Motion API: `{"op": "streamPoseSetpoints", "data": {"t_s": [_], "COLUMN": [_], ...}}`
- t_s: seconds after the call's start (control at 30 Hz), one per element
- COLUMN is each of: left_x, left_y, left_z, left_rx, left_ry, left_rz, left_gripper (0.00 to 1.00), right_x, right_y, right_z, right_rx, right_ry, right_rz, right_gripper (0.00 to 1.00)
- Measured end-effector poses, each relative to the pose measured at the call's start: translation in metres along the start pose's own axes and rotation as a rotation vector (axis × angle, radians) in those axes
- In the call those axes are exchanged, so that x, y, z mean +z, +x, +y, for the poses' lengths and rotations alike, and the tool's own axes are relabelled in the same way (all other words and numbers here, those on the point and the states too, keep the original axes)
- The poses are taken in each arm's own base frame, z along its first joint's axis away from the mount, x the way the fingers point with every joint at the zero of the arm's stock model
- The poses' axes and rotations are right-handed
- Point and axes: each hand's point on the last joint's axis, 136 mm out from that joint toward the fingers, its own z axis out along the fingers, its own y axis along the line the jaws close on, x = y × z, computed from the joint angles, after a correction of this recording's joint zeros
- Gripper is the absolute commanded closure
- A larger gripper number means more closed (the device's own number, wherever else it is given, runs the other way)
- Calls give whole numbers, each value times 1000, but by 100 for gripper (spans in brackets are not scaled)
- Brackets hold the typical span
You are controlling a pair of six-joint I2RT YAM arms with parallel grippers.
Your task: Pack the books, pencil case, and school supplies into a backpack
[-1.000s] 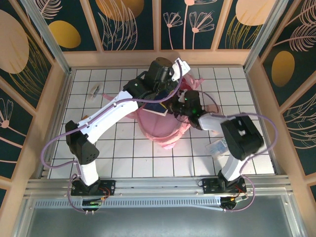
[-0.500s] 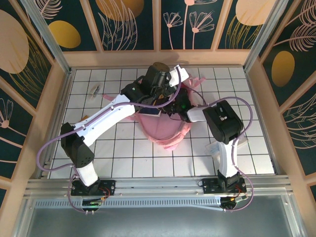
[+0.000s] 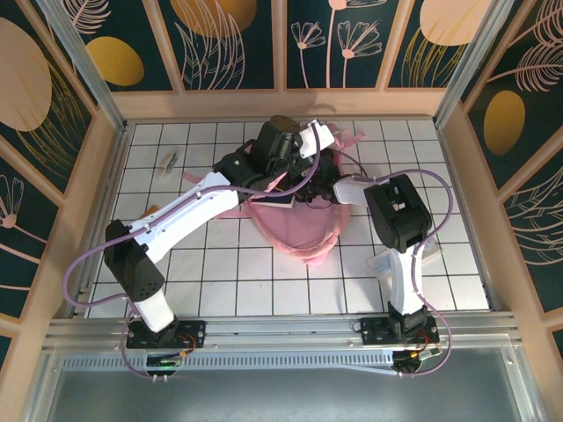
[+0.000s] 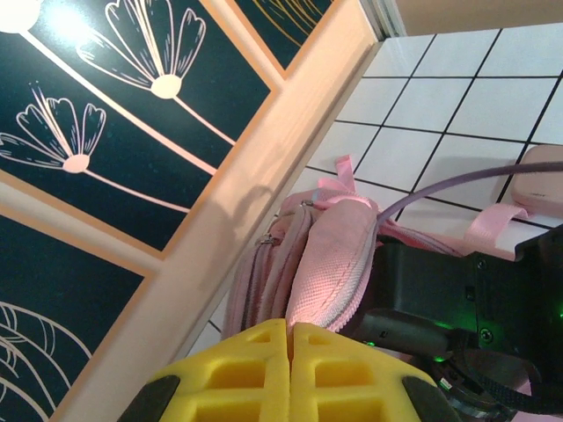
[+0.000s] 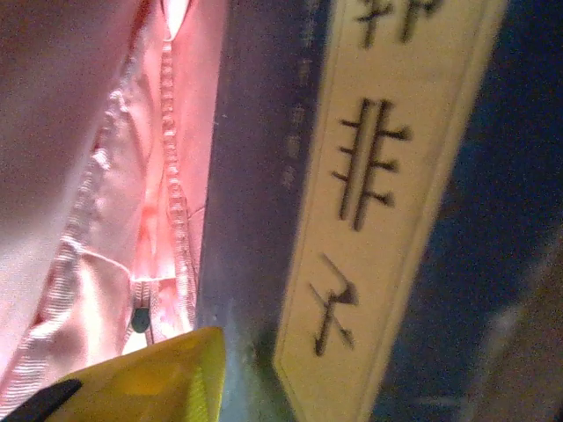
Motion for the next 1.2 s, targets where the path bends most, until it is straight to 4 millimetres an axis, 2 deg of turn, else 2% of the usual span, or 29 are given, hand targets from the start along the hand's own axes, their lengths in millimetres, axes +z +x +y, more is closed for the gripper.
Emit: {"op": "streamPoseSetpoints", "data": {"t_s": [0.17, 0.23, 0.33, 0.47, 0.57, 0.7, 0.83, 0.93, 1.03, 1.1, 1.2], "left_x": [0, 0, 1, 1, 1, 1, 1, 1, 1, 1, 0], "left_y": [-2, -1, -1, 0, 1, 0, -1, -2, -1, -1, 0], "left_z": [1, 2, 4, 6, 6, 5, 3, 3, 2, 2, 1], "left_rx": [-2, -3, -4, -5, -5, -2, -2, -2, -2, -2, -1], "left_ry": [-5, -8, -12, -14, -12, -2, 7, 10, 11, 12, 15], "left_rz": [-7, -8, -7, -5, -6, -12, -17, -19, -19, -18, -17], "left_gripper": [100, 100, 100, 100, 100, 100, 100, 100, 100, 100, 100], "right_x": [-33, -47, -63, -76, -76, -66, -52, -42, -35, -36, -42], "right_y": [5, 9, 16, 26, 45, 84, 103, 97, 84, 76, 65], "right_z": [2, 2, -2, -5, 9, 36, 51, 46, 23, 6, -6], "right_rx": [-55, -90, -142, -255, -427, -718, -1007, -1139, -1208, -1241, -1258], "right_ry": [91, 129, 185, 236, 236, 207, 241, 337, 471, 558, 662], "right_rz": [-47, -70, -94, -107, -83, -37, -61, -105, -126, -141, -168], "right_gripper": [45, 39, 39, 39, 38, 35, 30, 27, 19, 19, 19]}}
